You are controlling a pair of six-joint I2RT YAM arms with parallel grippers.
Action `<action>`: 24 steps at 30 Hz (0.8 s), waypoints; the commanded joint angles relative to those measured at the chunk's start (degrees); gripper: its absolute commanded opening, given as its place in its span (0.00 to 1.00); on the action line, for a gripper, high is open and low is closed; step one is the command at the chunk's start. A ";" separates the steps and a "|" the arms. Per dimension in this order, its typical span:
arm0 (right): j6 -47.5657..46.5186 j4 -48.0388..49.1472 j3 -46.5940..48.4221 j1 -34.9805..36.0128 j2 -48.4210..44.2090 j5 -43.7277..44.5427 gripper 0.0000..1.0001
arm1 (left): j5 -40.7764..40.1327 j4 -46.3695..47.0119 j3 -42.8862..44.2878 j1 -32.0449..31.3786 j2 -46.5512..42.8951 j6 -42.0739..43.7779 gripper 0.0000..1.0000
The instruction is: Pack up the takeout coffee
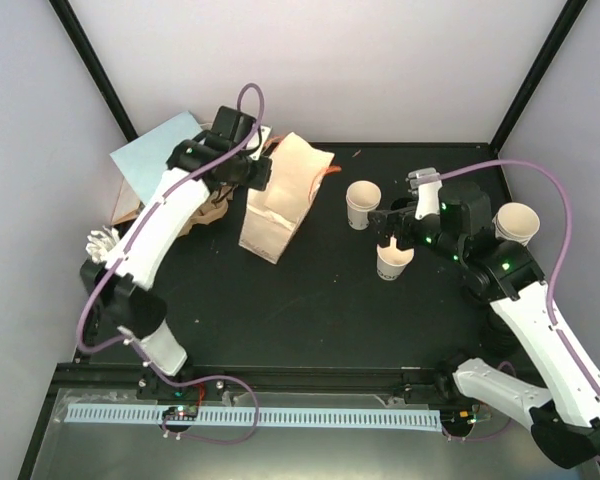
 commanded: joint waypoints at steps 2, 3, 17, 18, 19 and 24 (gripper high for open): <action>-0.65 -1.05 -1.69 0.01 -2.66 -2.07 1.00 | -12.11 3.24 -9.21 -6.15 -15.47 7.90 0.02; -0.98 -0.81 -2.66 0.04 -3.04 -2.25 1.00 | -15.42 5.19 -12.69 -8.18 -18.68 9.52 0.02; -2.02 -0.99 -11.71 0.06 -5.41 -3.94 1.00 | -40.96 24.99 -48.89 -29.89 -43.77 13.07 0.01; -2.24 -1.26 -11.72 0.06 -5.52 -3.86 1.00 | -40.85 24.35 -48.45 -29.93 -43.60 11.96 0.02; -2.48 -1.52 -11.72 0.07 -5.52 -3.71 1.00 | -40.41 23.43 -47.55 -29.91 -43.21 10.81 0.01; -3.11 -2.13 -11.61 0.06 -5.60 -3.26 1.00 | -36.04 16.18 -37.27 -29.06 -37.56 4.79 0.02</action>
